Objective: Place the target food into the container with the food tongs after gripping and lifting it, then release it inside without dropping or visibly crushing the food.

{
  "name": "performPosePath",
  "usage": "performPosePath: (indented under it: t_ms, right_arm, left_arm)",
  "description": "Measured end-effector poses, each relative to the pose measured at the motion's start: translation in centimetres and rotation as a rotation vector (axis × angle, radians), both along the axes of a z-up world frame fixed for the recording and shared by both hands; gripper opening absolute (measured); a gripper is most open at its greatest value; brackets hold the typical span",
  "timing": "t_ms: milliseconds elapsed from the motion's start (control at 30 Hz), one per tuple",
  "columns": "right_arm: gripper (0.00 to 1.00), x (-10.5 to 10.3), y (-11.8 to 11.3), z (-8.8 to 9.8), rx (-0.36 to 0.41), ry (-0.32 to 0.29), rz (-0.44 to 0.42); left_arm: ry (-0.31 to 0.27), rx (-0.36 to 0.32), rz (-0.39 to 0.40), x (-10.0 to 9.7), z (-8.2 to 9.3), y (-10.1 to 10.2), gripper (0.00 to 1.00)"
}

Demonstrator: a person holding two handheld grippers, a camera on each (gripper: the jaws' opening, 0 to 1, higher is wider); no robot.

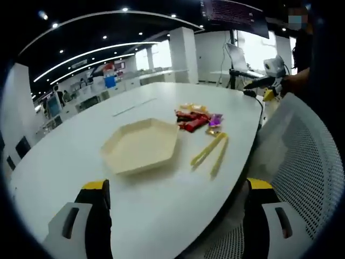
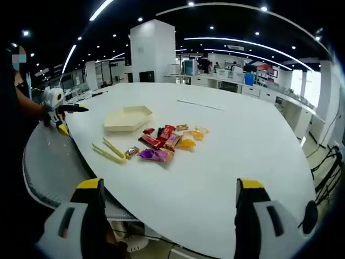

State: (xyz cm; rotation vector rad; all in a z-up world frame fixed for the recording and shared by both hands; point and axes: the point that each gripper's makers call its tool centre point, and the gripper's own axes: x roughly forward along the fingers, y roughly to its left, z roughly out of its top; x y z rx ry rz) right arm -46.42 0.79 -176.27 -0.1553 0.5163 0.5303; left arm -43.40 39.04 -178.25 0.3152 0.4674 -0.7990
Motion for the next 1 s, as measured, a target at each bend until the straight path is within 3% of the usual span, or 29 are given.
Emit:
performPosePath:
  t_ms: [167,333,500,633,733,900,1000]
  right_arm:
    - [1.0,0.1,0.2,-0.1,-0.027,-0.021,0.021]
    - [1.0,0.3,0.5,0.4,-0.041,-0.05,0.052]
    - [1.0,0.2,0.3,-0.4,-0.072,0.016,0.062]
    - [1.0,0.3,0.4,-0.6,-0.089,0.029,0.069]
    - [1.0,0.1,1.2,-0.8,-0.064,0.072,0.093]
    - [0.95,0.8,1.7,-0.1,-0.089,0.048,0.122]
    - [1.0,1.5,1.7,0.3,-0.076,0.042,0.118]
  left_arm:
    - [0.039,-0.027,0.011,-0.2,-0.2,0.0,1.0]
    - [0.032,-0.05,0.009,0.0,0.2,0.2,1.0]
    - [0.028,-0.051,0.019,0.1,0.3,0.4,1.0]
    - [0.014,-0.049,0.05,0.6,0.5,1.0,1.0]
    - [0.013,-0.047,0.052,0.5,0.5,0.9,1.0]
    - [0.012,-0.053,0.062,0.7,0.6,1.1,1.0]
    - [0.015,-0.053,0.056,0.5,0.6,1.0,1.0]
